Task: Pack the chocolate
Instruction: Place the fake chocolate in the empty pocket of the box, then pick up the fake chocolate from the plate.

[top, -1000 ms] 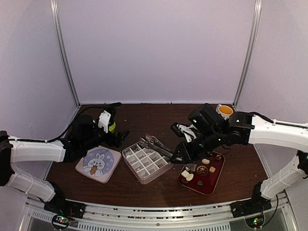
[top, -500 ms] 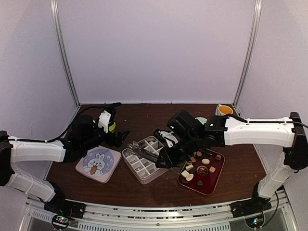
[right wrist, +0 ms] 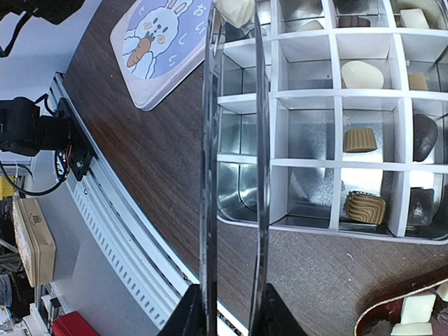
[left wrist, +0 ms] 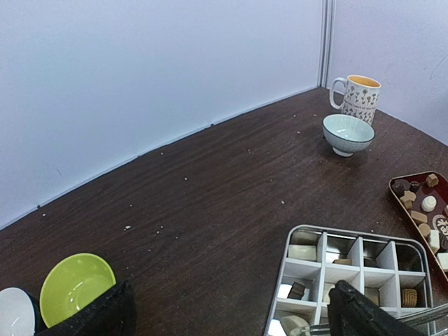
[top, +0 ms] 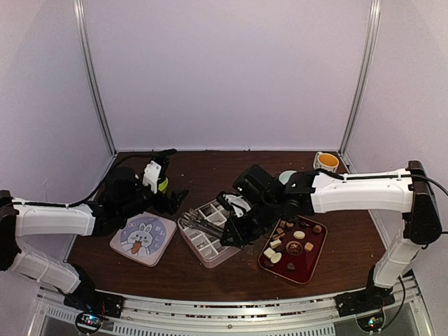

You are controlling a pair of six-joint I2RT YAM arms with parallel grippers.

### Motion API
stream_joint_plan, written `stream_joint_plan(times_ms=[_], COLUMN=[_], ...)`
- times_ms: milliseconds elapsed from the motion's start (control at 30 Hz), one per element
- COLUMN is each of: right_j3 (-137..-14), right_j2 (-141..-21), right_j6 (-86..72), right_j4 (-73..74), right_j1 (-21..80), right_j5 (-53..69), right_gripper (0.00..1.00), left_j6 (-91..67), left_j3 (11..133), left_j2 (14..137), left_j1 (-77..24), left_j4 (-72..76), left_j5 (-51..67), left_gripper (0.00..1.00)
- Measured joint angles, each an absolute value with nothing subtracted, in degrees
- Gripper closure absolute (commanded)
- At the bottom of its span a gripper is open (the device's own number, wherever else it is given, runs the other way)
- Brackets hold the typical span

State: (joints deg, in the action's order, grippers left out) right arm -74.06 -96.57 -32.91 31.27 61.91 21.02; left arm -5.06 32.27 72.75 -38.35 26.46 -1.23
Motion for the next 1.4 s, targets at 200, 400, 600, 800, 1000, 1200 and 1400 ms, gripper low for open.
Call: stream_joint_plan(times_ms=[200,400,600,800,1000,1200,1400], right_j3=[-74.15,-74.61,-74.76,-74.76,-73.23,-66.46,-59.44], right_j2=[-96.66,-96.66,-96.64,-93.47,-84.84,-75.18,-66.11], right_j6=[-32.73,-32.71,-32.69,-32.64,-32.91,-34.37,-37.21], right_j4=[31.18,31.14,31.42,33.65,36.64,40.91,47.70], right_j1=[61.91,61.91,61.91,61.91,61.91,61.89,61.89], right_j5=[20.97,20.93,20.53,18.96,16.43,14.22,12.10], right_gripper=[0.66,0.67,0.68,0.69,0.69,0.69,0.69], left_j6=[-5.06,-5.06,-5.06,-5.06,-5.06,-5.04,-5.04], left_j3=[32.27,32.27,32.27,32.27,32.27,32.27,32.27], left_j2=[72.75,72.75,72.75,72.75,72.75,72.75,72.75], left_j1=[-38.35,-38.35,-38.35,-38.35,-38.35,-38.35,-38.35], left_j4=[26.46,26.46,26.46,26.46,26.46,26.44,26.44], left_j5=[-1.23,-1.23,-1.23,-1.26,-1.28,-1.30,-1.30], left_gripper=[0.02,0.03,0.02,0.02,0.02,0.02,0.02])
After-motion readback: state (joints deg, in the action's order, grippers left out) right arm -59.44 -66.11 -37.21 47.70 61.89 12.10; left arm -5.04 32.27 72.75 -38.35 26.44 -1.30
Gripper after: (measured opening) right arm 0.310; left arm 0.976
